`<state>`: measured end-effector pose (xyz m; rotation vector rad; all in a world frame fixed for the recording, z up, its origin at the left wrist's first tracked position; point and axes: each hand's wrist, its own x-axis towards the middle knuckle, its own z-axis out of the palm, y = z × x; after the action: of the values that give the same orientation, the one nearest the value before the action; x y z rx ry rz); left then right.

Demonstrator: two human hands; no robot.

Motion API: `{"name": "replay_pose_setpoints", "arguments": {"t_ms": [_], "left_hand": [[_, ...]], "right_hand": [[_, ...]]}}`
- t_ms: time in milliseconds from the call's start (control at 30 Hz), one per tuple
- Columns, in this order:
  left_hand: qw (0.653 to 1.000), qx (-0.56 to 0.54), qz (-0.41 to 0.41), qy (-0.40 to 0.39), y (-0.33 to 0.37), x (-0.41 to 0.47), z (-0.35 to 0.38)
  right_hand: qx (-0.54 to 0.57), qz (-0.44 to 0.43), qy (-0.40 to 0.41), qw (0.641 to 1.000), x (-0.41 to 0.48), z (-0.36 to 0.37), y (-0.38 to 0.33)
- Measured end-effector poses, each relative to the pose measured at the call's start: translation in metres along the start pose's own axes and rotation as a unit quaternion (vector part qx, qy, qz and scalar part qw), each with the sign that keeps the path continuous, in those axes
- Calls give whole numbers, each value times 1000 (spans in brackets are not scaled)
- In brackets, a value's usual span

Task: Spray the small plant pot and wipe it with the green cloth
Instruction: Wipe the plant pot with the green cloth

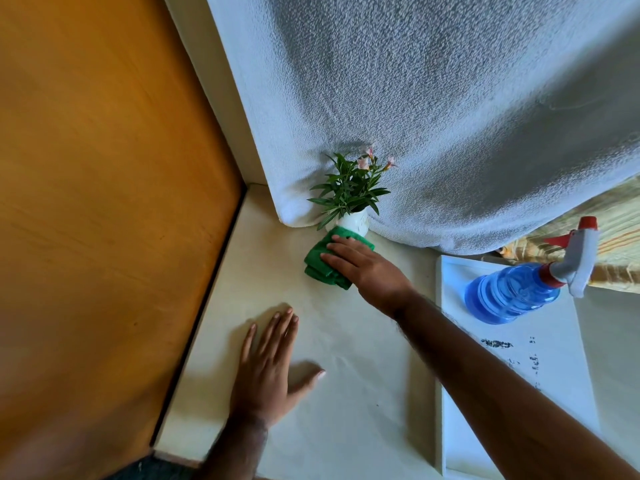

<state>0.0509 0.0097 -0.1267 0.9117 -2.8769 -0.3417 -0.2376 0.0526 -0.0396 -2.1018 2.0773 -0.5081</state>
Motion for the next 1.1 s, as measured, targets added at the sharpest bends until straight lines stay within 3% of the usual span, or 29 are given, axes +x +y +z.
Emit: {"name": "replay_pose_setpoints", "arguments": {"t_ms": [100,233,433,533,833,1100], "left_hand": [[1000,1,1,3,0,1,0],[1000,8,-3,-4,1,0,-1],[1000,8,8,12,-2,2,2],[1000,9,7,9,-4,3,3],[1000,-4,9,6,-2,2,0],[1000,9,20,15,-1,3,-2]], "right_hand": [[50,42,-60,996,-3,10,5],[117,126,-49,984,3,11,5],[88,71,-14,994,-15,-4,-4],[60,89,22,994,-40,-19,-12],[-29,280,100,954,-209,-39,-49],[-66,410,81,906,-294,-7,-55]]}}
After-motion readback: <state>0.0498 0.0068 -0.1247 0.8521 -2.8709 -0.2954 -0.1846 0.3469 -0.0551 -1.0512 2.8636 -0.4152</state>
